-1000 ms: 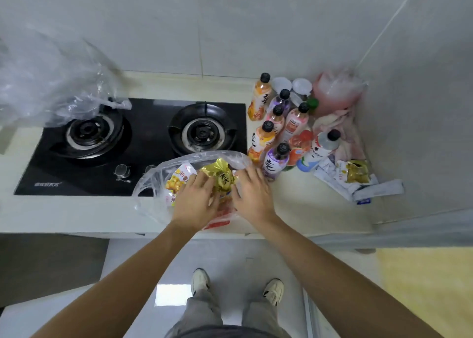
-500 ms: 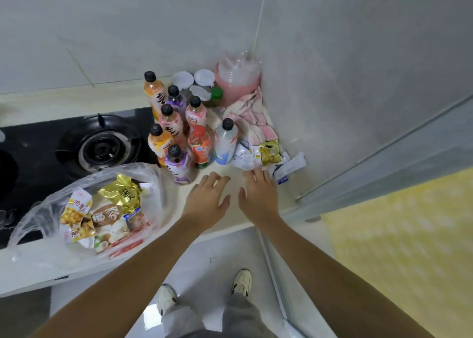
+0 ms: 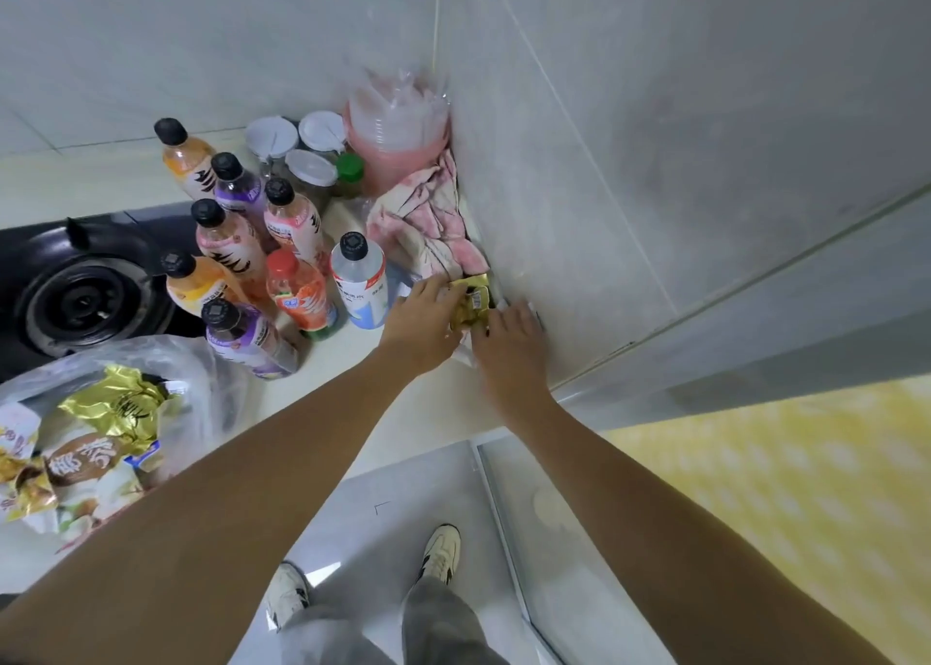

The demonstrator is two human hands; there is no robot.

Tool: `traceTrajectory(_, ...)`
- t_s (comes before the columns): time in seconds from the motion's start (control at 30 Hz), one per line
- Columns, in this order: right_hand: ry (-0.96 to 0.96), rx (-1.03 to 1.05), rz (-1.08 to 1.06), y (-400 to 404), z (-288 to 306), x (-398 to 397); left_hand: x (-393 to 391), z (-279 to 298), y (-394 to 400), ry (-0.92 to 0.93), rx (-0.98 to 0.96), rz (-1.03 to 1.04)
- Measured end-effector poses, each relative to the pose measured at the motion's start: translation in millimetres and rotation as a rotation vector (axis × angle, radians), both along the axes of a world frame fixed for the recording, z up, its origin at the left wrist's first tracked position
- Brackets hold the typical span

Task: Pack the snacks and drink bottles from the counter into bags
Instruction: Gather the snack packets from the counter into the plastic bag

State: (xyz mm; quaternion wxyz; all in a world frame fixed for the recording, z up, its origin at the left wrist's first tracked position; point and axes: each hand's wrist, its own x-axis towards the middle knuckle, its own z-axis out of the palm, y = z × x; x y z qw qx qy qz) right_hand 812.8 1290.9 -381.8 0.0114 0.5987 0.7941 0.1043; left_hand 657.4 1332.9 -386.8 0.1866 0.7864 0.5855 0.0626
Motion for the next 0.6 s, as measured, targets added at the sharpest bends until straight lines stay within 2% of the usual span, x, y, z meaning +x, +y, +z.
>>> traceTrajectory(0.2,-0.093,0.021,0.044,6,-5,5,6,-9,2,0.077,0.026,0.012)
traceTrajectory(0.37,-0.188,-0.038,0.058,2,-4,10,-2,-8,-8,0.044,-0.044,0.076)
traceTrajectory(0.6,-0.233,-0.161,-0.065,-7,17,-4,-31,7,-43,0.027,-0.061,0.152)
